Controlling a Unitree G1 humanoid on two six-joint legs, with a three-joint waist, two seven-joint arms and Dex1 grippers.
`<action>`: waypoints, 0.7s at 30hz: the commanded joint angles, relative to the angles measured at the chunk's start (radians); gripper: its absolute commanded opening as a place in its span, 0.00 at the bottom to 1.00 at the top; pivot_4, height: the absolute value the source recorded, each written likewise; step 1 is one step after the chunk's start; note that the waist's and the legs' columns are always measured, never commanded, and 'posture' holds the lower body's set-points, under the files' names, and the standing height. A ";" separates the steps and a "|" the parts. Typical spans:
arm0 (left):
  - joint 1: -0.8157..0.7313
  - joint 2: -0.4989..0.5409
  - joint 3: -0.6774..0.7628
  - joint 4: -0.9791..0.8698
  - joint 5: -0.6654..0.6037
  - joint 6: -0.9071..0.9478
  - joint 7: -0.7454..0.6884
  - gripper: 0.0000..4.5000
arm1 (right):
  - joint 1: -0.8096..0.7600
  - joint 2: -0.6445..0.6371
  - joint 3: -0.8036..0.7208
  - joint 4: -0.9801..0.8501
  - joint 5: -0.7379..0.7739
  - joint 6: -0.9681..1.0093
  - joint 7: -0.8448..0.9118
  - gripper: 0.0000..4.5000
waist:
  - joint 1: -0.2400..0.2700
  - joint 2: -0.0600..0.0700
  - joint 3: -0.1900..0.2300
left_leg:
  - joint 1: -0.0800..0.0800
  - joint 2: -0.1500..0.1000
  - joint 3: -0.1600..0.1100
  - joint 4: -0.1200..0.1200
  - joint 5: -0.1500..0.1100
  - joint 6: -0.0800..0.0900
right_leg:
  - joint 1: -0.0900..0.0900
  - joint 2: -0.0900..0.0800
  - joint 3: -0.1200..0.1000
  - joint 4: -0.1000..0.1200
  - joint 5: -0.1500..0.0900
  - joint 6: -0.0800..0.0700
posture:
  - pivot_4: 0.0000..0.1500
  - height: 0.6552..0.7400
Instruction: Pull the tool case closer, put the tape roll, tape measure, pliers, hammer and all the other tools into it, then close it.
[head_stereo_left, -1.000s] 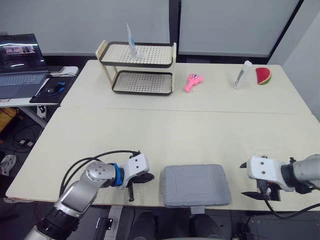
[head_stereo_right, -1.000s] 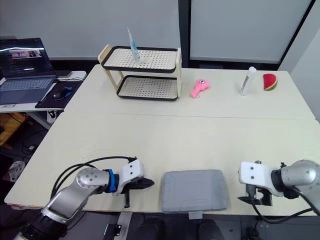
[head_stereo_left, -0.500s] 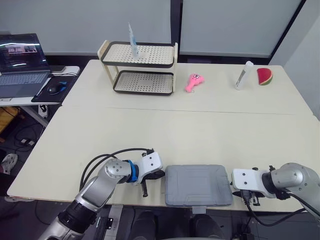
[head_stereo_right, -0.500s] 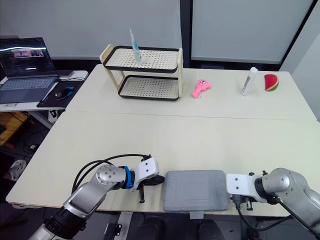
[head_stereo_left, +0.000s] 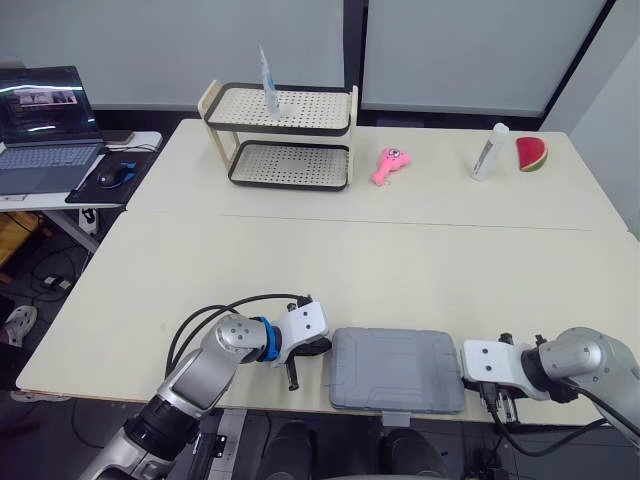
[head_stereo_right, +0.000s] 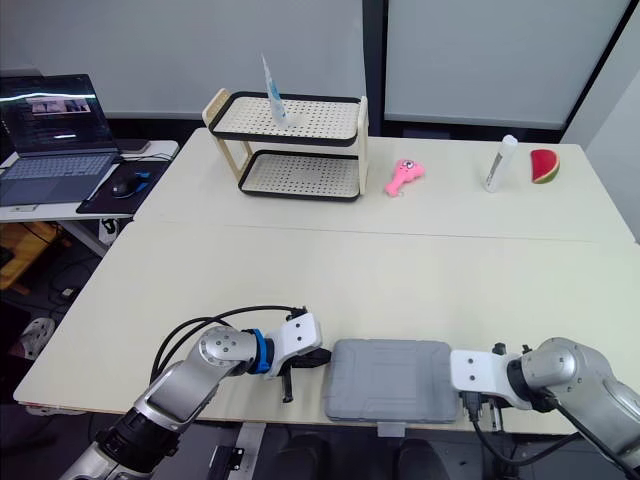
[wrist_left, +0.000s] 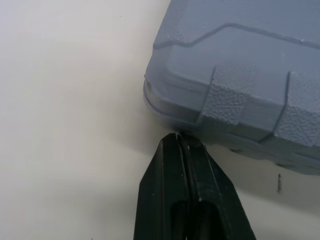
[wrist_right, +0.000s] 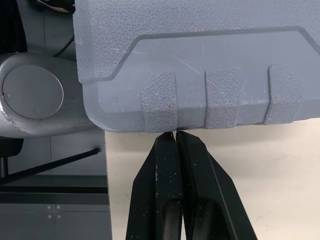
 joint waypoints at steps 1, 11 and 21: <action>0.007 -0.015 -0.020 -0.038 -0.010 -0.015 -0.011 0.00 | -0.007 0.022 0.001 -0.063 0.032 -0.008 0.009 0.00 | 0.000 0.000 0.000 | 0.000 0.000 0.000 0.000 0.000 0.000 | 0.000 0.000 0.000 0.000 0.000 0.000 | 1.00 0.87; 0.019 0.010 0.005 -0.050 -0.019 -0.006 -0.014 0.00 | 0.000 0.011 -0.040 -0.030 0.021 -0.015 0.000 0.00 | 0.000 0.000 0.000 | 0.000 0.000 0.000 0.000 0.000 0.000 | 0.000 0.000 0.000 0.000 0.000 0.000 | 1.00 0.87; 0.129 0.204 0.333 -0.094 -0.199 -0.110 -0.104 0.00 | 0.151 -0.071 -0.424 0.078 0.149 -0.215 0.074 0.00 | -0.001 0.000 0.000 | 0.001 0.001 0.000 0.000 0.000 0.000 | 0.000 -0.001 0.000 0.000 0.000 0.000 | 1.00 0.87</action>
